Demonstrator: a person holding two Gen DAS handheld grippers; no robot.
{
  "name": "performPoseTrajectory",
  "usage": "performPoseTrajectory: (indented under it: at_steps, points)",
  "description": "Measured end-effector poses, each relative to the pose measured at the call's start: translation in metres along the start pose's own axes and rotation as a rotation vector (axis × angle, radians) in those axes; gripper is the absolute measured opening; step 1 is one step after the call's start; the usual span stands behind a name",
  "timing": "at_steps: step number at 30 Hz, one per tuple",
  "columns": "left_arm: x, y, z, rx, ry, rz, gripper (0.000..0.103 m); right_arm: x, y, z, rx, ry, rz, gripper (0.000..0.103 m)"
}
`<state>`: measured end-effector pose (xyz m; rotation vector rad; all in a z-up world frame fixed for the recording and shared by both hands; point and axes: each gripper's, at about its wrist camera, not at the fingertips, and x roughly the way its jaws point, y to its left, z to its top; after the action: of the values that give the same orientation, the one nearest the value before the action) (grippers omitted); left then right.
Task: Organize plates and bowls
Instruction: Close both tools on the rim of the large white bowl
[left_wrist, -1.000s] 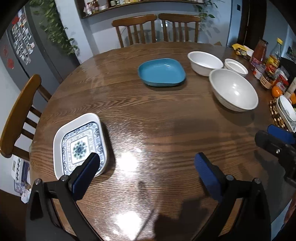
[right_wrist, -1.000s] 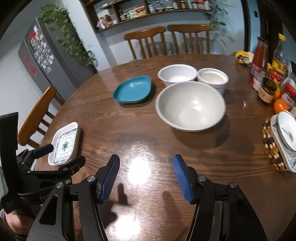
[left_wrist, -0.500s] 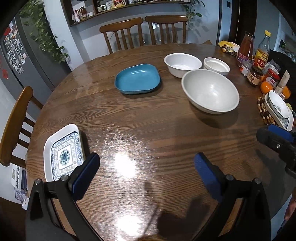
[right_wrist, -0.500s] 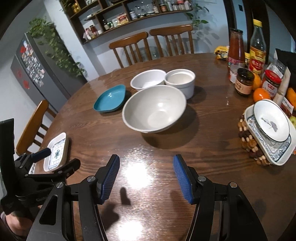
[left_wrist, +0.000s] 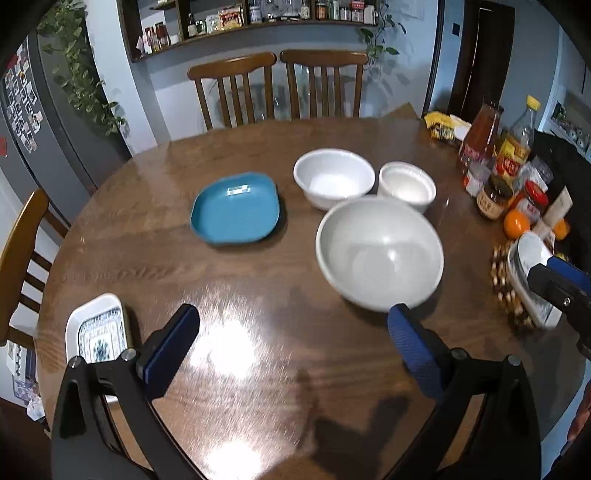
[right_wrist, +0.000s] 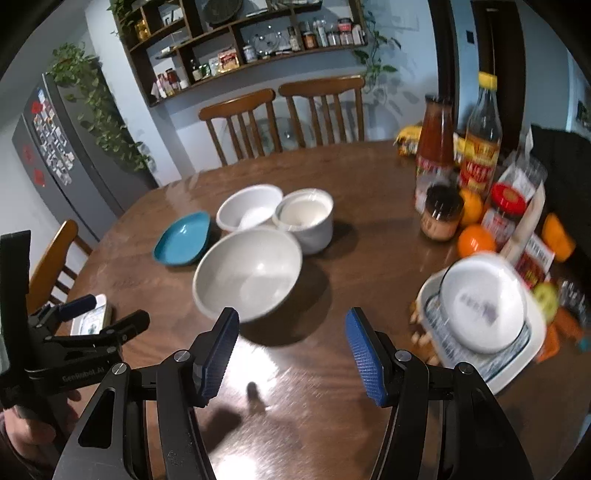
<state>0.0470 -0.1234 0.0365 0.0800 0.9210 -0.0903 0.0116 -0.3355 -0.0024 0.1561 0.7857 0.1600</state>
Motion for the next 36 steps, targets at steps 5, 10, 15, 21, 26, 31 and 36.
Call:
performPoseTrajectory:
  at_steps: [5, 10, 15, 21, 26, 31, 36]
  points:
    - [0.016, -0.008, 0.013, -0.019, 0.009, -0.002, 0.102, 0.014, -0.005, 0.02, -0.005, 0.016, 0.005, 0.061]
    - [0.043, -0.013, 0.015, -0.053, 0.064, -0.009, 0.101, 0.05, -0.006, 0.026, 0.003, 0.08, 0.046, 0.061]
    - [0.063, -0.018, 0.017, -0.064, 0.094, -0.002, 0.096, 0.083, -0.003, 0.023, -0.004, 0.135, 0.067, 0.061]
    - [0.079, -0.017, 0.018, -0.063, 0.119, -0.01, 0.078, 0.106, -0.003, 0.023, -0.014, 0.168, 0.075, 0.061]
    - [0.09, -0.018, 0.022, -0.061, 0.135, -0.034, 0.059, 0.117, -0.007, 0.024, -0.002, 0.178, 0.084, 0.061]
    - [0.101, -0.022, 0.021, -0.047, 0.162, -0.062, 0.032, 0.128, -0.009, 0.023, -0.004, 0.198, 0.105, 0.046]
    - [0.106, -0.025, 0.019, -0.031, 0.176, -0.082, 0.026, 0.135, -0.011, 0.021, 0.008, 0.218, 0.132, 0.026]
